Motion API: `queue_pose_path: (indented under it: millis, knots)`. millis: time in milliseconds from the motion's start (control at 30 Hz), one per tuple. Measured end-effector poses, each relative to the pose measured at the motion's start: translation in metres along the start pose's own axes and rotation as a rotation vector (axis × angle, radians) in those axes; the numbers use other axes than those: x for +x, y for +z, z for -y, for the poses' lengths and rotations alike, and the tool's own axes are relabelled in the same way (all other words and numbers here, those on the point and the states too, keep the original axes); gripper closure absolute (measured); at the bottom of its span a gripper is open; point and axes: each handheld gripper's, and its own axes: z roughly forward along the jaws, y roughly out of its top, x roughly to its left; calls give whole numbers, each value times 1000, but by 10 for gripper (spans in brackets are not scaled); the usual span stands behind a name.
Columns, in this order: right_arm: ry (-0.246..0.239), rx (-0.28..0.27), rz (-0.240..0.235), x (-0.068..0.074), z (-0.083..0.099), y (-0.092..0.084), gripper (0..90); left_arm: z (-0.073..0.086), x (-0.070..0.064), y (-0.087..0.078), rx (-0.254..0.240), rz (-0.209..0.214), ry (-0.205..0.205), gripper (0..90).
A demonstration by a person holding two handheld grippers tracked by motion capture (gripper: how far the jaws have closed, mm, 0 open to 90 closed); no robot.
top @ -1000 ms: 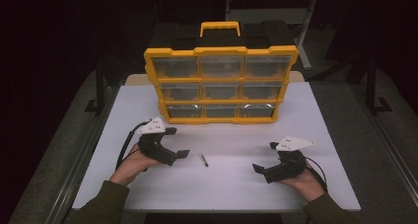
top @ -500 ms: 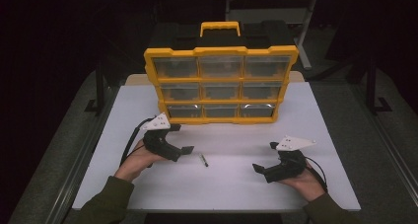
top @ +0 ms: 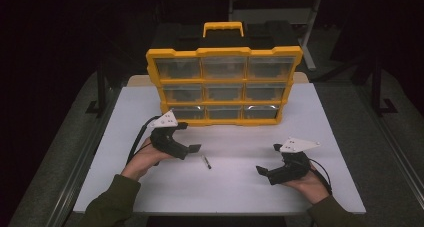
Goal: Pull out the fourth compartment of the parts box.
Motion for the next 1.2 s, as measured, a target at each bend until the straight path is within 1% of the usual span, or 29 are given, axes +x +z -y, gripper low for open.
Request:
queue_pose_path:
  millis: [167,233,300,400,433,833,867,900,1067,1100,1133,1200]
  knots:
    - [4,-1,1,0,0,0,0,-4,0,5,-7,4,9,4]
    - [4,-3,1,0,0,0,0,-5,0,7,-1,6,15,4]
    - [4,-1,1,0,0,0,0,-6,0,9,-2,6,9,4]
    - [6,-1,2,0,0,0,0,-8,1,12,-6,8,13,4]
    - [6,-1,2,0,0,0,0,-9,2,14,-7,11,20,4]
    - [3,-1,1,0,0,0,0,-14,4,23,-2,14,36,4]
    - [3,-1,2,0,0,0,0,-15,4,25,-2,13,44,4]
    - [3,-2,1,0,0,0,0,-15,4,25,2,14,31,4]
    - [1,-1,1,0,0,0,0,-16,3,28,0,14,32,4]
    - [3,-1,0,0,0,0,0,-17,3,30,-10,14,26,4]
    - [3,-1,1,0,0,0,0,-17,3,31,-8,15,23,4]
    - [4,0,1,0,0,0,0,-18,3,32,-11,17,27,5]
